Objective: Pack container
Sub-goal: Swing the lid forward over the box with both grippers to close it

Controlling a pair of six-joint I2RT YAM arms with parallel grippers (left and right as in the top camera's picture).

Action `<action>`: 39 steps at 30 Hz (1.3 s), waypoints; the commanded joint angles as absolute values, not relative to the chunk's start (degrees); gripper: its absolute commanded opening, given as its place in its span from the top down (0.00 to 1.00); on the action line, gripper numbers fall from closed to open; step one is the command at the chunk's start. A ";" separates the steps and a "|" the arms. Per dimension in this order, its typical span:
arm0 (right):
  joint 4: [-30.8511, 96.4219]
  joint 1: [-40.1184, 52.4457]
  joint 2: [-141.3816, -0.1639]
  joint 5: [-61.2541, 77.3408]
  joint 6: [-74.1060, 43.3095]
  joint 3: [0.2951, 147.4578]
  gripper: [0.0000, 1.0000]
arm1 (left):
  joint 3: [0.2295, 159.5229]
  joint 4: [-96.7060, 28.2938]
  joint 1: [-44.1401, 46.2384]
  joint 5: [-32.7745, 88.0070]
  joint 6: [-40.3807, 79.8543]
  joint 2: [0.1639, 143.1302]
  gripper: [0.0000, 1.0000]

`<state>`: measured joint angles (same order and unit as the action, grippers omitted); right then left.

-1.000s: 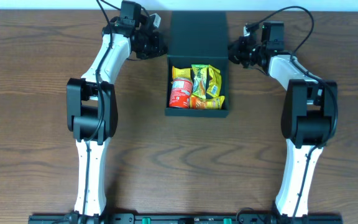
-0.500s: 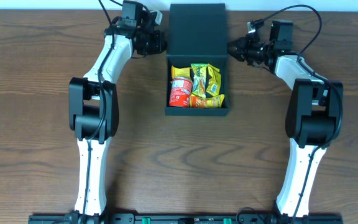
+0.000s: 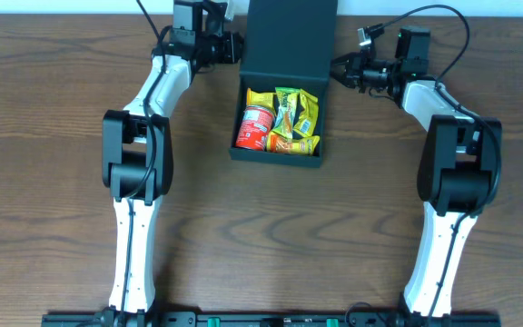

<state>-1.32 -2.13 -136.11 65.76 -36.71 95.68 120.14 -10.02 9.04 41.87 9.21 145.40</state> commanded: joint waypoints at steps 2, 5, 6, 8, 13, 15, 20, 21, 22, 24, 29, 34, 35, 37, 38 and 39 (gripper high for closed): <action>-4.32 -1.87 -135.24 68.95 -34.85 96.23 0.98 | 120.09 -9.58 8.80 46.68 9.87 145.75 0.94; -6.35 -2.09 -135.24 68.12 -34.89 96.23 0.98 | 120.11 -9.41 8.80 47.97 9.87 145.75 0.94; -6.57 -2.11 -135.24 67.92 -34.89 96.23 0.98 | 120.11 -9.08 8.75 48.34 9.87 145.75 0.94; -6.79 -2.26 -135.24 67.72 -34.85 96.23 0.98 | 120.11 -7.68 8.62 49.95 9.87 145.75 0.94; -8.80 -2.52 -135.24 67.22 -34.15 96.23 0.98 | 120.11 -1.43 8.21 56.45 11.73 145.73 0.94; -10.79 -2.76 -135.24 66.17 -34.22 96.23 0.98 | 120.11 1.48 8.05 59.02 13.02 145.73 0.94; -14.74 -3.60 -135.24 65.78 -35.48 96.23 0.98 | 120.11 5.06 7.77 64.86 14.02 145.73 0.94; -15.99 -3.84 -135.24 65.71 -36.51 96.23 0.98 | 120.11 5.19 7.64 65.45 13.98 145.73 0.94; -16.62 -3.99 -135.24 65.69 -36.93 96.23 0.99 | 120.11 5.28 7.60 65.78 14.00 145.73 0.94; -18.04 -4.25 -135.24 65.36 -38.04 96.23 0.98 | 120.11 5.26 7.44 66.22 13.98 145.73 0.94; -21.26 -4.58 -135.24 66.32 -42.59 96.25 0.98 | 120.11 7.11 7.35 69.60 13.98 145.73 0.94; -25.19 -4.29 -135.24 70.94 -48.71 96.27 0.98 | 120.11 10.61 7.25 75.68 14.02 145.73 0.94; -25.80 -4.21 -135.24 71.68 -50.13 96.27 0.98 | 120.11 11.09 7.16 76.69 14.02 145.73 0.94; -26.65 -3.88 -135.24 74.30 -54.57 96.27 0.98 | 120.11 11.44 7.03 78.26 14.00 145.73 0.94; -26.65 -3.75 -135.24 75.24 -55.88 96.27 0.98 | 120.11 11.44 6.98 78.83 13.98 145.73 0.94; -26.65 -3.60 -135.24 76.34 -57.56 96.27 0.98 | 120.11 11.42 6.98 79.20 13.98 145.73 0.94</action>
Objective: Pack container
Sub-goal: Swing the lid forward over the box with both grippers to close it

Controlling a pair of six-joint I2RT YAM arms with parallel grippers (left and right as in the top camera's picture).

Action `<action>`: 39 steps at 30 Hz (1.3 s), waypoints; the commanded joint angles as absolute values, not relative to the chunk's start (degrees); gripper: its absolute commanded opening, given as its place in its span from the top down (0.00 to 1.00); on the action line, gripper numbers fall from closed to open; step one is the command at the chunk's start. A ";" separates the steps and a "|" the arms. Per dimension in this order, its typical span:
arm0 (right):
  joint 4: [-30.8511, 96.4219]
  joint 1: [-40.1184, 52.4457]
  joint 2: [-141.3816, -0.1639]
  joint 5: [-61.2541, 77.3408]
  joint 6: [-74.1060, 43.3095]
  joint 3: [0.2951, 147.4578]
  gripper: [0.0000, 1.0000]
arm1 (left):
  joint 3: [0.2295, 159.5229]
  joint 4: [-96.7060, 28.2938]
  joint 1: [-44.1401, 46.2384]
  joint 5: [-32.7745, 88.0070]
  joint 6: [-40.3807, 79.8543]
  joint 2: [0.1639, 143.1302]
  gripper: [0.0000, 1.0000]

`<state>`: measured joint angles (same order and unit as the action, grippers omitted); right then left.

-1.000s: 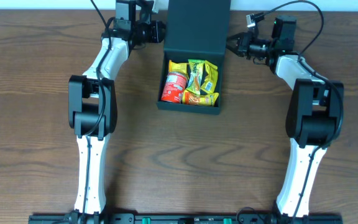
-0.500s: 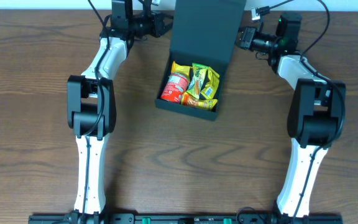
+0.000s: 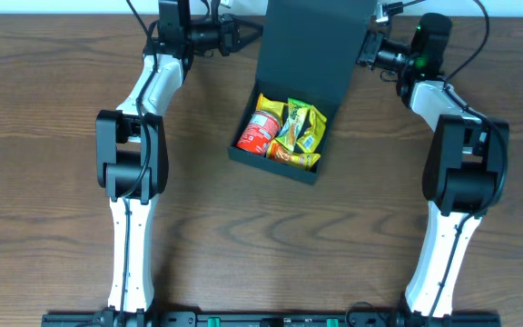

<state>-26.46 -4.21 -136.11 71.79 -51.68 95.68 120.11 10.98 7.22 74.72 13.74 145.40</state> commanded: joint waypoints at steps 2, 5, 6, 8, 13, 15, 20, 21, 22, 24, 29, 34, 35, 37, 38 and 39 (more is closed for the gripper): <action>-26.92 -3.33 -135.24 78.43 -61.30 96.27 0.98 | 120.11 11.44 6.98 79.75 13.98 145.73 0.94; -29.02 -3.33 -135.24 81.32 -69.10 96.27 0.98 | 120.11 12.71 6.87 81.58 13.96 145.73 0.94; -30.15 -3.31 -135.24 82.39 -71.92 96.27 0.98 | 120.11 13.08 6.76 82.21 13.98 145.73 0.94; -32.80 -3.22 -135.24 85.12 -78.19 96.27 0.99 | 120.11 14.59 6.44 84.71 13.98 145.73 0.94; -35.81 -2.50 -135.24 89.38 -86.96 96.27 0.99 | 120.11 15.35 6.04 90.63 15.64 145.73 0.91; -36.45 -1.89 -135.24 89.38 -88.42 96.27 0.98 | 120.11 15.27 6.11 90.65 18.50 145.73 0.91; -36.69 -0.38 -135.24 89.38 -89.73 96.27 0.98 | 120.11 15.29 6.11 90.67 23.55 145.73 0.93; -36.69 -0.01 -135.24 89.38 -90.35 96.27 0.99 | 120.11 15.31 6.11 90.67 24.71 145.73 0.93; -36.71 0.38 -135.24 89.38 -90.45 96.27 0.98 | 120.11 15.31 6.11 90.67 25.61 145.71 0.94; -36.71 1.28 -135.24 89.38 -90.45 96.27 0.99 | 120.11 15.29 6.37 90.67 27.49 145.71 0.94; -36.71 2.39 -135.24 89.38 -90.48 96.27 0.98 | 120.11 15.09 8.01 90.70 30.39 144.68 0.94; -38.00 2.66 -135.24 89.38 -93.23 96.27 0.98 | 120.11 14.85 9.61 90.70 31.14 142.47 0.94; -39.75 2.70 -135.24 89.38 -94.45 96.27 0.99 | 120.11 14.87 9.69 90.70 31.14 142.19 0.94; -42.44 2.61 -135.24 89.36 -95.37 96.27 0.98 | 120.11 15.05 9.69 90.67 30.44 142.04 0.94; -42.72 2.24 -135.24 89.23 -95.29 96.27 0.98 | 120.11 15.03 9.37 90.67 29.56 142.06 0.94; -42.70 1.83 -135.24 88.88 -95.04 96.27 0.98 | 120.11 15.03 9.04 90.67 28.73 142.06 0.94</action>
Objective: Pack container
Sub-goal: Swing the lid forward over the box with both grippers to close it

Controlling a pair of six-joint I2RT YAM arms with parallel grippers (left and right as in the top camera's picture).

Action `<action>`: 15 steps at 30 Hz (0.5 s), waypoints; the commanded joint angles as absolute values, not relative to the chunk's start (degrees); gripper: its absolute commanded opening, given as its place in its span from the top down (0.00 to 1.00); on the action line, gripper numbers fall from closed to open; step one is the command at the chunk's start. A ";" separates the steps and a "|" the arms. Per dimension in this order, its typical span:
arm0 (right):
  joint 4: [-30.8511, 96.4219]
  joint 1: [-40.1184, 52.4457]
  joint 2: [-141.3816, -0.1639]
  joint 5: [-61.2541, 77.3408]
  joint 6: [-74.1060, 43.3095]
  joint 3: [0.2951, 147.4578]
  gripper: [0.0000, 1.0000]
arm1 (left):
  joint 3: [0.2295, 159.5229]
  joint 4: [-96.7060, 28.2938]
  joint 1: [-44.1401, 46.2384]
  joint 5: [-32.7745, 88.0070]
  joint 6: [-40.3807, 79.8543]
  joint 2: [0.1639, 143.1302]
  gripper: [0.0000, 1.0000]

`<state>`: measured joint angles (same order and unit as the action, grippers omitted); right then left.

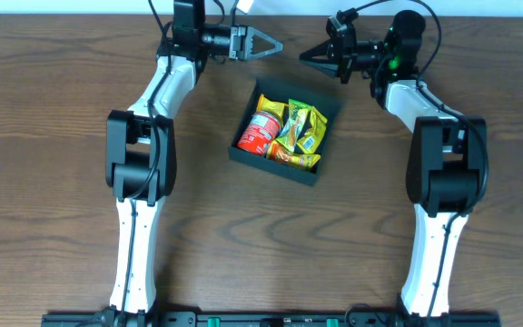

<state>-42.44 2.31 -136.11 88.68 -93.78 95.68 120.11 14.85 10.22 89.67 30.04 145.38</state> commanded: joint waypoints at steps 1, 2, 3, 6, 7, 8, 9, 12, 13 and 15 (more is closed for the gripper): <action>-42.70 1.17 -135.24 87.90 -93.89 96.27 0.98 | 120.11 15.27 8.54 90.65 27.31 142.06 0.94; -42.74 0.51 -135.24 86.65 -92.07 96.27 0.98 | 120.11 16.01 8.14 90.61 26.57 142.06 0.94; -43.05 -0.23 -135.24 84.86 -89.80 96.27 0.98 | 120.11 18.09 7.64 89.82 26.57 142.06 0.94; -43.94 -1.98 -135.24 78.74 -75.90 96.27 0.99 | 120.11 21.54 7.03 80.36 25.15 142.06 0.93; -43.51 -2.24 -135.24 75.75 -70.76 96.27 0.98 | 120.11 20.97 7.05 74.11 23.03 142.06 0.92; -42.94 -2.22 -135.24 72.82 -65.06 96.27 0.98 | 120.11 19.53 7.33 66.17 19.94 142.06 0.91; -41.65 -2.09 -135.24 69.78 -59.44 96.27 0.98 | 120.11 16.78 7.99 56.58 16.82 142.06 0.91; -33.54 -0.89 -135.24 56.77 -45.36 96.27 0.99 | 120.11 9.58 10.92 25.47 11.33 142.06 0.88; -30.39 -0.47 -135.24 51.92 -42.06 96.27 0.98 | 120.11 8.60 11.75 19.51 10.50 142.06 0.87; -22.81 0.54 -135.24 37.60 -34.76 96.27 0.98 | 120.11 5.98 13.80 9.72 5.76 142.06 0.85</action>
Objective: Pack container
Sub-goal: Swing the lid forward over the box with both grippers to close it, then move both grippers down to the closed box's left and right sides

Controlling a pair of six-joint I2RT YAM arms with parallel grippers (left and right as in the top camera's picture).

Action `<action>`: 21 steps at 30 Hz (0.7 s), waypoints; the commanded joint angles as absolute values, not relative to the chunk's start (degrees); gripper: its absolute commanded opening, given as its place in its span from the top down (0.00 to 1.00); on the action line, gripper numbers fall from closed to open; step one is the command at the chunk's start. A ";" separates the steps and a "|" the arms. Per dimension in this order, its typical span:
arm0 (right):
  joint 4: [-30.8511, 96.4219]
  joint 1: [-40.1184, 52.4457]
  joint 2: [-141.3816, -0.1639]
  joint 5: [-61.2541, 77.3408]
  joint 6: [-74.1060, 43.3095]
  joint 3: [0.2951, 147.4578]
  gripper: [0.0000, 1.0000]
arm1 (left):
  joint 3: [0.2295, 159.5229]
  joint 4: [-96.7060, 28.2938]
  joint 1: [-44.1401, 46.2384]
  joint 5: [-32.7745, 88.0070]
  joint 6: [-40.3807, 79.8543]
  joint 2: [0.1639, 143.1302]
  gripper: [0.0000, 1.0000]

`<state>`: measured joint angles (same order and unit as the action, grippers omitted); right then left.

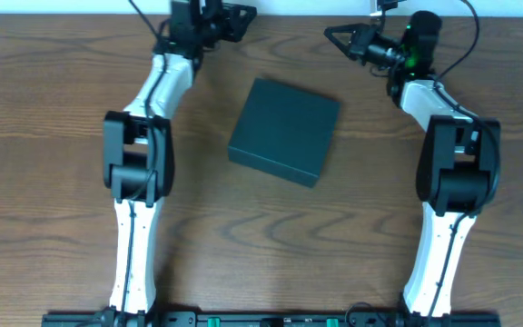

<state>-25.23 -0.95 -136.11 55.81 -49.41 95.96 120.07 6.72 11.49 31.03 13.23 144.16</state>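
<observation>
The dark box [284, 132] lies shut in the middle of the table, turned a little clockwise. Its lid covers the whole top, so whatever is inside is hidden. My left gripper [241, 12] hovers at the far edge, up and left of the box, with its fingers apart and nothing between them. My right gripper [337, 34] is up and right of the box, also open and empty. Neither gripper touches the box.
The brown wooden table [53, 182] surrounds the box. Both arms run from the near edge up the left and right sides to the far edge. Cables trail behind the right wrist [443, 27].
The box showed its snack packets and red can; now the lid is down and hides them. Both open grippers have drawn back from the gap above the box toward the far edge.
The lid first stood upright at the back of the open box, with a gripper at each side of it. Then the box sat turned clockwise, its lid leaning over the packets. Later both grippers were open above the uncovered box. Now the lid is shut.
</observation>
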 commanded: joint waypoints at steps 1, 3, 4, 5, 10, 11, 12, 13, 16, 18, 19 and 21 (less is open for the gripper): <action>-19.97 1.06 -135.24 30.46 -31.55 96.27 0.98 | 120.11 3.75 14.72 6.66 2.63 142.06 0.85; -16.62 1.91 -135.24 18.74 -26.44 96.27 0.98 | 120.11 -0.99 15.59 3.11 -1.06 141.93 0.86; -15.49 2.24 -135.24 13.87 -24.23 96.29 0.98 | 120.11 -4.29 15.79 1.61 -2.22 141.60 0.89; -13.85 2.74 -135.15 6.39 -20.32 96.40 0.98 | 120.11 -8.64 15.79 0.36 -2.66 140.97 0.92; -5.63 3.97 -132.25 -12.56 -10.02 96.38 0.99 | 120.11 -22.81 14.28 -1.06 -2.61 137.25 0.94; -3.84 4.01 -131.35 -13.56 -9.41 96.38 0.99 | 120.11 -24.40 13.85 -0.99 -2.59 136.44 0.94; -0.97 3.99 -129.75 -13.63 -9.10 96.38 0.99 | 120.11 -26.37 13.28 -0.56 -2.59 135.15 0.94; 0.91 3.92 -128.66 -13.52 -9.13 96.38 0.99 | 120.11 -27.31 12.88 0.01 -2.59 134.32 0.94; 7.77 3.49 -124.46 -12.84 -9.10 96.38 0.99 | 120.11 -30.48 11.20 4.45 -2.63 130.98 0.94; 13.45 2.79 -121.36 -11.03 -9.10 96.38 0.99 | 120.11 -33.36 9.76 8.99 -3.40 128.49 0.94; 16.71 2.17 -119.70 -9.41 -9.08 96.38 0.99 | 120.11 -35.14 9.13 10.85 -4.36 127.46 0.94; 23.68 0.47 -116.38 -4.73 -9.10 96.36 0.99 | 120.11 -40.69 7.68 13.82 -7.42 125.08 0.94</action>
